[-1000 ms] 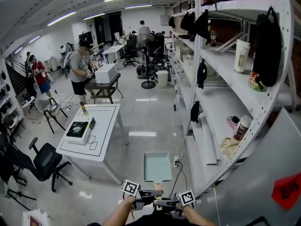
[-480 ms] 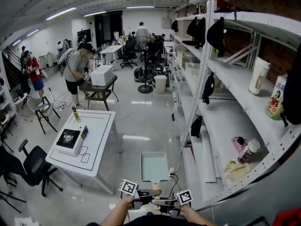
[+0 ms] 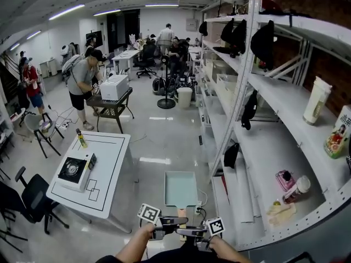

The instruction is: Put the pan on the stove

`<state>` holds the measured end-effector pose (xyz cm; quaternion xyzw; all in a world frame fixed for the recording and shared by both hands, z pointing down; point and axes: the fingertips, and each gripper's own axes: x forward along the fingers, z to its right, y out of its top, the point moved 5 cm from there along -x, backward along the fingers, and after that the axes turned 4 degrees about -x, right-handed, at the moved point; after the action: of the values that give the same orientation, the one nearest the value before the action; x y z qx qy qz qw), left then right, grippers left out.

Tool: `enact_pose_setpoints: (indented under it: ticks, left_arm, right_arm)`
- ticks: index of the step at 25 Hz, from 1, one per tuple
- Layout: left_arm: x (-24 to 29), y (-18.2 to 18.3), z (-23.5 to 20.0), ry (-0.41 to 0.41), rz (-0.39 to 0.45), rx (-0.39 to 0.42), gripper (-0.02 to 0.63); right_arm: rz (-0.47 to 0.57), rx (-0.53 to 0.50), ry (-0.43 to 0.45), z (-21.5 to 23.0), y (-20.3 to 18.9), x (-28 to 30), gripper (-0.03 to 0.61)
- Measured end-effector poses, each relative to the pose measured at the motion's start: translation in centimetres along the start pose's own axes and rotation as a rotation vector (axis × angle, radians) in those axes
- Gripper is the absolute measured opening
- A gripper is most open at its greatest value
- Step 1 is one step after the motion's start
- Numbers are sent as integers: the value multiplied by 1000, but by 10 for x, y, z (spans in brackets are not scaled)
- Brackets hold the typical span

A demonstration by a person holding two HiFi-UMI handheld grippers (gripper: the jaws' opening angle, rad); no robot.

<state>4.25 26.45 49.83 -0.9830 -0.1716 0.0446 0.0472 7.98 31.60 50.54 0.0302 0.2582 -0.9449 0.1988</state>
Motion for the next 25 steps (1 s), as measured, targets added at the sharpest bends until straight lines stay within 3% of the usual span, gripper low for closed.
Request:
enact_pose_setpoints:
  ticks: [3, 5, 8, 13, 18, 22, 25]
  left_arm:
    - [-3, 34, -10, 15, -21, 149, 199]
    - [-1, 48, -8, 14, -7, 81, 199]
    - [-1, 81, -14, 22, -6, 97, 201]
    - [5, 139, -19, 26, 20, -12, 201]
    - [13, 213, -24, 44, 46, -8, 201]
    - [14, 276, -34, 69, 61, 85, 201]
    - [14, 304, -28, 55, 114, -7, 201]
  right_arm:
    - [10, 2, 9, 13, 21, 1, 190]
    - [9, 3, 14, 22, 38, 0, 190]
    - [8, -5, 31, 38, 67, 1, 190]
    - [-2, -10, 53, 76, 122, -1, 190]
    - [-29, -10, 77, 106, 192, -7, 192]
    - [-57, -9, 98, 130, 244, -8, 193]
    - [-90, -12, 118, 146, 277, -5, 193]
